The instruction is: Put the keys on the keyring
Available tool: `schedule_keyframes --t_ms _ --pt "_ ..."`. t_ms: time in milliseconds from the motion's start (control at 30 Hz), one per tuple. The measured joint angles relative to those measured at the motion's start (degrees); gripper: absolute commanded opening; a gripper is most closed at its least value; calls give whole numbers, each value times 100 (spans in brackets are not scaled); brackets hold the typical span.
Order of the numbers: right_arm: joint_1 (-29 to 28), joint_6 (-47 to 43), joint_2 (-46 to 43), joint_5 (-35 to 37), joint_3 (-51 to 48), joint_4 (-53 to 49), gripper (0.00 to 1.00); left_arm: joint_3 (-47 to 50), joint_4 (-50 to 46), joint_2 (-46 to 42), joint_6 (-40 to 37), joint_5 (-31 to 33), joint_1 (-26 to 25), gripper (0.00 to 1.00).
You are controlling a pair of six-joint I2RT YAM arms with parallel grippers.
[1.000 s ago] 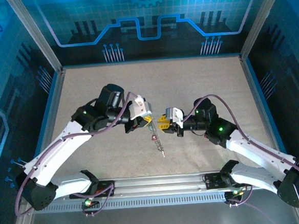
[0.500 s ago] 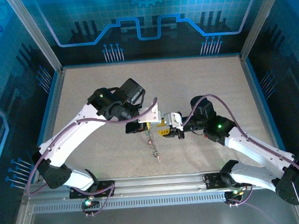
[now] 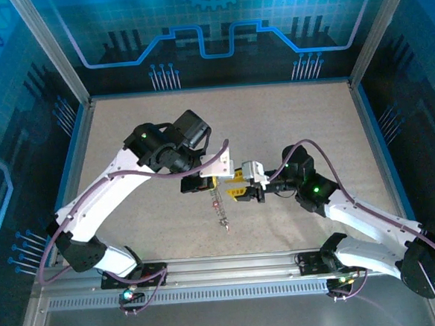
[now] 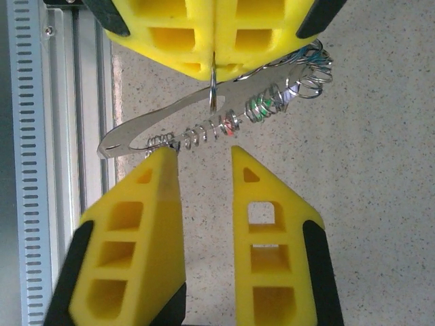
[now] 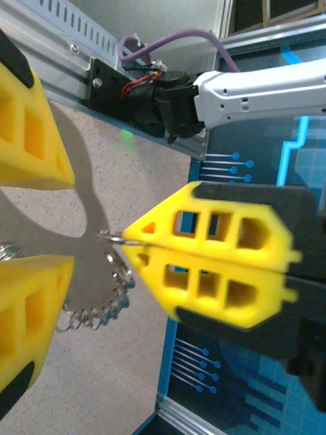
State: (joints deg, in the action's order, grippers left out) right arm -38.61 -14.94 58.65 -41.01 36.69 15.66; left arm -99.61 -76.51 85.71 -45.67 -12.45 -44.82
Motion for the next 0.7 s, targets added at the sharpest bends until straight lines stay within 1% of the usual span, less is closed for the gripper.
schedule_keyframes --t_ms 267,500,700 --pt "-90 468 317 -105 -2 507 28 0 15 46 -42 -52 -42 0" --pt "-127 614 326 -105 -7 667 16 0 28 46 -66 -133 -85 0" --pt "-127 614 363 -98 -7 590 11 0 96 46 -83 -175 -90 0"
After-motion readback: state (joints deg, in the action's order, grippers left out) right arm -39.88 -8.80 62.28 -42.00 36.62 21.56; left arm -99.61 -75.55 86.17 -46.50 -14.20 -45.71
